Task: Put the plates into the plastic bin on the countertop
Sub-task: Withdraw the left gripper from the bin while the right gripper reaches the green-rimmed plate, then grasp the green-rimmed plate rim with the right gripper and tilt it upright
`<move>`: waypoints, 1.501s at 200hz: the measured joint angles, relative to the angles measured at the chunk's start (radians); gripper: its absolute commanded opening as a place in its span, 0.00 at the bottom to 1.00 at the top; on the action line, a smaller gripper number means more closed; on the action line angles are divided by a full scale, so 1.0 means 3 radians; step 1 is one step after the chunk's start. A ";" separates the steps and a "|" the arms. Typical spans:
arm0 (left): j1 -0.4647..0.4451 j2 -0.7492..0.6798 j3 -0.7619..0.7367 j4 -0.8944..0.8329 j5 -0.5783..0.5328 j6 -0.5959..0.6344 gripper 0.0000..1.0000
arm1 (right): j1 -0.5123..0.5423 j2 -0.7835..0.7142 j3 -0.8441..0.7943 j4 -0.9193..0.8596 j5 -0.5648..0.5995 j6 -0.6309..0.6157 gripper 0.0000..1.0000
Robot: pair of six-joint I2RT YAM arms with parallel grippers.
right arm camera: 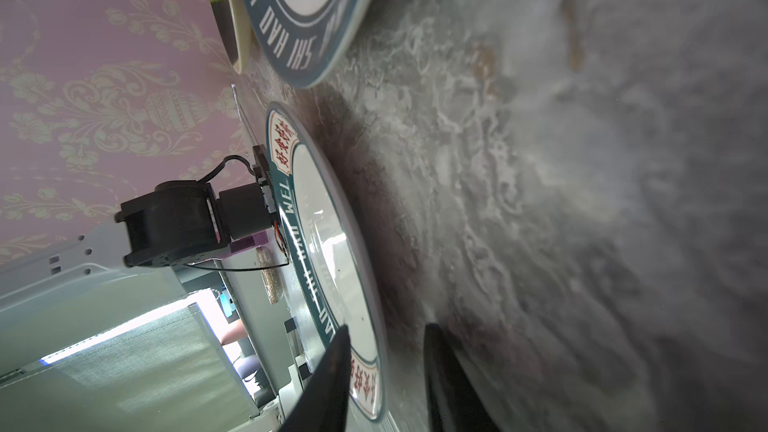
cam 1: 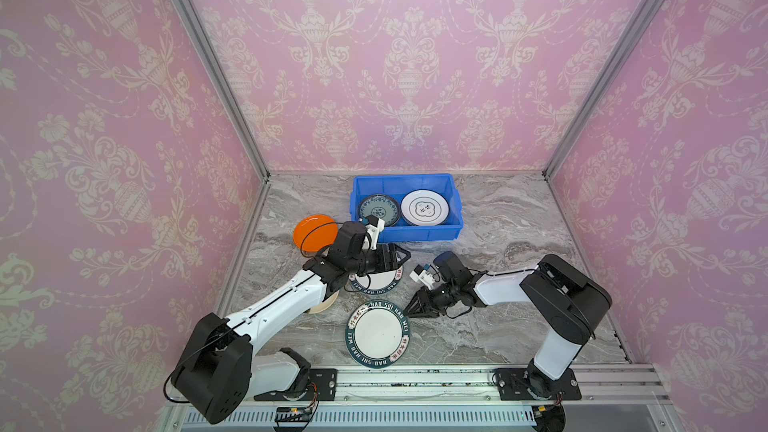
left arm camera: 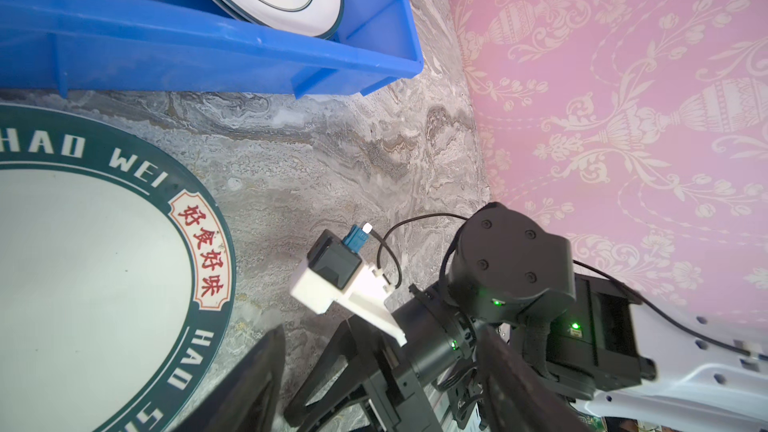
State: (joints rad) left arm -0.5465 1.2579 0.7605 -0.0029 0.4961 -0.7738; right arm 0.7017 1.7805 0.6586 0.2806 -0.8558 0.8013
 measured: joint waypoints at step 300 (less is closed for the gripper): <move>0.0182 0.0267 0.0795 -0.0277 0.0057 0.0441 0.78 | -0.0352 -0.0707 0.0158 -0.1038 0.0097 -0.0314 0.00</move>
State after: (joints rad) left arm -0.4919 1.3380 0.9989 -0.0860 0.5133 -0.6415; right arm 0.5961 1.5684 0.7059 -0.0307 -0.8268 0.7071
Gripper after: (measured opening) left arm 0.781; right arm 0.064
